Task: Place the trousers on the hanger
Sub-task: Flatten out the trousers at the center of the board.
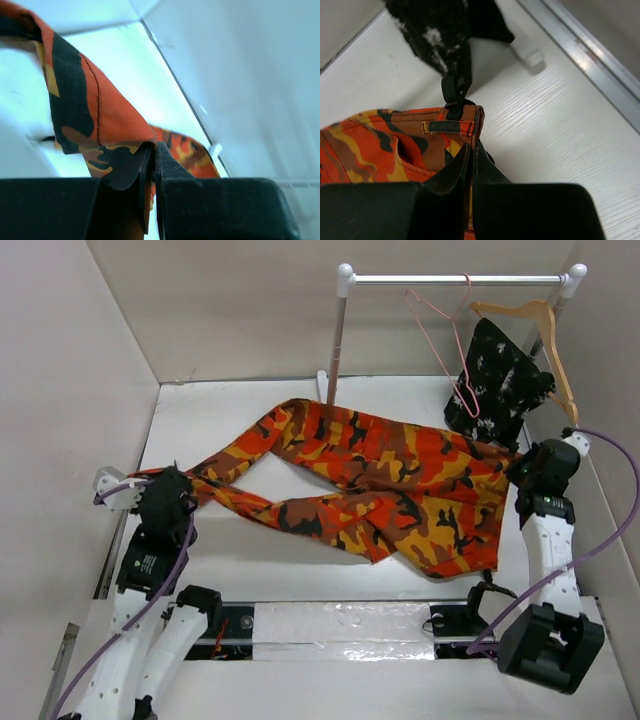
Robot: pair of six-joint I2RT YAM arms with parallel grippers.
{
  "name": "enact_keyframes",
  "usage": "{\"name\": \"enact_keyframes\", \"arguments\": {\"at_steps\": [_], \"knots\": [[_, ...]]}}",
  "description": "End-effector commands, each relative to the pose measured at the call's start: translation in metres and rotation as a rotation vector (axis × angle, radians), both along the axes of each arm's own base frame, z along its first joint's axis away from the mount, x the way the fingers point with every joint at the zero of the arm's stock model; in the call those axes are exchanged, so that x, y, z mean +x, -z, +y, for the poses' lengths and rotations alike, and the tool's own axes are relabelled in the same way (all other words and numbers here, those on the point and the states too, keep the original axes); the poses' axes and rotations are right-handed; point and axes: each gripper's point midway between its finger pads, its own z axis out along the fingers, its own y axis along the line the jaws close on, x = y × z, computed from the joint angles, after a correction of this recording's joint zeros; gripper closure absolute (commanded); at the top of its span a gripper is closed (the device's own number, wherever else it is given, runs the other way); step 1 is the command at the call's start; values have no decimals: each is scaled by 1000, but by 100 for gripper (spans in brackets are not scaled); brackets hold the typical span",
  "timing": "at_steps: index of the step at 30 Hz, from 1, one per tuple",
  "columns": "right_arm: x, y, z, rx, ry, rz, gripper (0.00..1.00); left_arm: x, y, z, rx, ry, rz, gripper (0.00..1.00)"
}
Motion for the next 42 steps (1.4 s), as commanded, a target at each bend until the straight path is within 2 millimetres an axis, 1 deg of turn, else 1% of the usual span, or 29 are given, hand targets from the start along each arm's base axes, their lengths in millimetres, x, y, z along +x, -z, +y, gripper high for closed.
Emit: {"name": "enact_keyframes", "arguments": {"at_steps": [1, 5, 8, 9, 10, 12, 13, 16, 19, 20, 21, 22, 23, 24, 25, 27, 28, 29, 30, 31, 32, 33, 35, 36, 37, 38, 39, 40, 42], "knots": [[14, -52, -45, -39, 155, -148, 100, -36, 2, 36, 104, -156, 96, 100], [20, -47, -78, -3, 245, -146, 100, -55, -4, 51, 135, -215, 57, 100], [16, -35, -94, 64, 284, -99, 100, -66, -4, 58, 163, -240, 63, 100], [18, -36, -91, 85, 260, -112, 100, -70, -8, 60, 183, -244, 68, 98], [19, -38, -87, 96, 244, -129, 100, -73, -13, 62, 195, -247, 58, 83], [23, -55, -77, 83, 192, -205, 100, -74, -20, 64, 205, -250, 45, 70], [21, -51, -76, 92, 202, -215, 100, -74, -21, 63, 202, -242, 42, 55], [24, -50, -73, 83, 181, -193, 97, -72, -24, 55, 175, -192, 33, 36], [25, -46, -72, 100, 175, -169, 95, -63, -34, 44, 163, -126, -12, 35], [25, -47, -70, 103, 165, -175, 94, -50, -43, 29, 183, -34, -40, 32], [29, -55, -68, 99, 146, -210, 94, -41, -41, 19, 187, 26, -34, 31], [31, -60, -61, 106, 126, -233, 94, -20, -28, -5, 163, 138, 12, 32], [33, -64, -56, 105, 106, -247, 94, -7, -18, -18, 148, 198, 41, 32], [35, -68, -51, 107, 91, -255, 95, 4, 3, -30, 133, 244, 92, 32], [34, -74, -47, 103, 80, -267, 97, 21, 33, -39, 118, 270, 181, 32], [35, -81, -35, 96, 45, -279, 99, 40, 60, -49, 65, 273, 207, 32], [35, -84, -31, 84, 35, -283, 99, 50, 81, -50, 62, 257, 267, 31], [32, -89, -28, 75, 32, -296, 99, 54, 88, -44, 56, 208, 282, 31], [32, -85, -25, 74, 24, -292, 99, 59, 91, -36, 50, 160, 290, 30], [31, -85, -24, 70, 21, -293, 99, 63, 103, -32, 69, 128, 331, 30], [30, -85, -23, 70, 19, -295, 99, 66, 106, -15, 76, 51, 339, 28], [30, -84, -22, 70, 14, -295, 99, 72, 109, -9, 61, 46, 341, 27], [28, -75, -21, 73, 10, -279, 100, 86, 132, 1, 31, 81, 410, 28], [28, -73, -20, 73, 8, -284, 100, 91, 137, 3, 17, 84, 426, 28], [28, -67, -20, 81, 8, -280, 100, 97, 157, 4, 30, 102, 489, 29], [28, -64, -19, 86, 6, -279, 100, 99, 166, 8, 43, 83, 525, 29], [28, -62, -19, 88, 5, -273, 100, 107, 164, 9, 48, 79, 539, 29], [29, -60, -19, 86, 4, -267, 100, 109, 185, 7, 54, 96, 610, 30], [30, -59, -20, 83, 3, -266, 100, 113, 198, 1, 44, 141, 663, 30]]}}
